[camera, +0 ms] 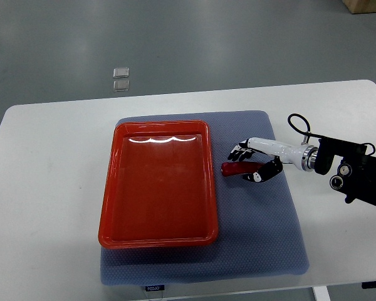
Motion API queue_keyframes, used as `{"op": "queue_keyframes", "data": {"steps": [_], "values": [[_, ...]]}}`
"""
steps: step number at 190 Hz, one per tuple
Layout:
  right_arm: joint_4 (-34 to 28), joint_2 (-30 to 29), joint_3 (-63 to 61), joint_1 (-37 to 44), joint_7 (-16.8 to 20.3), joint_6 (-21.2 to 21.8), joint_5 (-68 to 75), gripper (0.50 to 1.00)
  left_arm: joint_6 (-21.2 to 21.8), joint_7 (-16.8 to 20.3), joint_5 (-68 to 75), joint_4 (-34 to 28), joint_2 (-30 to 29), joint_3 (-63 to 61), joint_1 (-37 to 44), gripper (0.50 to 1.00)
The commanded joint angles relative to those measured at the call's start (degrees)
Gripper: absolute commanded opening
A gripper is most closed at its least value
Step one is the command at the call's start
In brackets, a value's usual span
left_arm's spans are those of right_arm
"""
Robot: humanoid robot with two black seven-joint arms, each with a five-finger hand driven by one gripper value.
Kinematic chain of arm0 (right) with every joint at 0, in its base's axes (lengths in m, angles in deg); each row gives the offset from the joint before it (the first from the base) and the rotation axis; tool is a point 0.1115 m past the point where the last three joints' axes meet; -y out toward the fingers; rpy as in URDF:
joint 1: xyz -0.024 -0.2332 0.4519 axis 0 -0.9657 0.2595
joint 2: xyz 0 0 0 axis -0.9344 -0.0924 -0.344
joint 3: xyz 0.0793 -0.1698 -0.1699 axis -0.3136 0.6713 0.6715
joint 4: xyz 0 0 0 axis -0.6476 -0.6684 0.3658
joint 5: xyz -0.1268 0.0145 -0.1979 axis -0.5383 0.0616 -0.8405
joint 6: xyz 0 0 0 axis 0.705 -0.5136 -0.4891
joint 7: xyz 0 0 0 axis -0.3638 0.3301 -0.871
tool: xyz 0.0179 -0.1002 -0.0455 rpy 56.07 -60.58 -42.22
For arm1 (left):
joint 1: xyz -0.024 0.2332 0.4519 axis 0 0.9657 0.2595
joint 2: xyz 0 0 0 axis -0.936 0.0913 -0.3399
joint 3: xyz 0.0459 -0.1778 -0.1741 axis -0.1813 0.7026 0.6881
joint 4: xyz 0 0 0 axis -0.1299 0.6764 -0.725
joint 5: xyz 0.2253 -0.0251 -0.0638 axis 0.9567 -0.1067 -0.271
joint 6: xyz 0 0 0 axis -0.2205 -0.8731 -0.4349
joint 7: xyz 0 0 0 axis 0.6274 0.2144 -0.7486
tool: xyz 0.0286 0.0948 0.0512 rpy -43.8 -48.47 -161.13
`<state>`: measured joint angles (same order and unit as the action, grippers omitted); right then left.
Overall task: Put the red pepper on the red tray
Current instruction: 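Close the right hand fingers around the red pepper and lift it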
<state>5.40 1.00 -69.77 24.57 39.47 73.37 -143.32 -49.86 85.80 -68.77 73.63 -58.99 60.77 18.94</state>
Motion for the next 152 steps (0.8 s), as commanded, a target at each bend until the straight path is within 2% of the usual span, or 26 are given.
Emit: {"op": "queue_keyframes", "data": {"steps": [1, 14, 15, 25, 61, 93, 152], "values": [[0.30, -0.38, 0.66, 0.18, 0.00, -0.47, -0.45, 0.646, 0.00, -0.02, -0.01, 0.00, 0.00, -0.01, 0.00, 1.000], [0.30, -0.38, 0.75, 0.18, 0.00, -0.65, -0.54, 0.631, 0.00, -0.02, -0.01, 0.00, 0.00, -0.01, 0.00, 1.000], [0.56, -0.38, 0.75, 0.18, 0.00, -0.82, -0.97, 0.568, 0.00, -0.02, -0.01, 0.00, 0.00, -0.01, 0.00, 1.000], [0.74, -0.38, 0.84, 0.09, -0.09, -0.82, -1.50, 0.500, 0.00, -0.02, -0.01, 0.00, 0.00, -0.01, 0.00, 1.000], [0.83, -0.03, 0.75, 0.35, -0.09, -0.82, -2.03, 0.500, 0.00, -0.02, -0.01, 0.00, 0.00, -0.09, 0.00, 1.000], [0.21, 3.48, 0.31, 5.62, -0.09, -0.03, -0.80, 0.500, 0.00, -0.02, -0.01, 0.00, 0.00, -0.18, 0.00, 1.000], [-0.14, 4.28, 0.31, 14.94, 0.00, 3.48, 0.26, 0.500, 0.00, -0.02, -0.01, 0.00, 0.00, -0.18, 0.00, 1.000]]}}
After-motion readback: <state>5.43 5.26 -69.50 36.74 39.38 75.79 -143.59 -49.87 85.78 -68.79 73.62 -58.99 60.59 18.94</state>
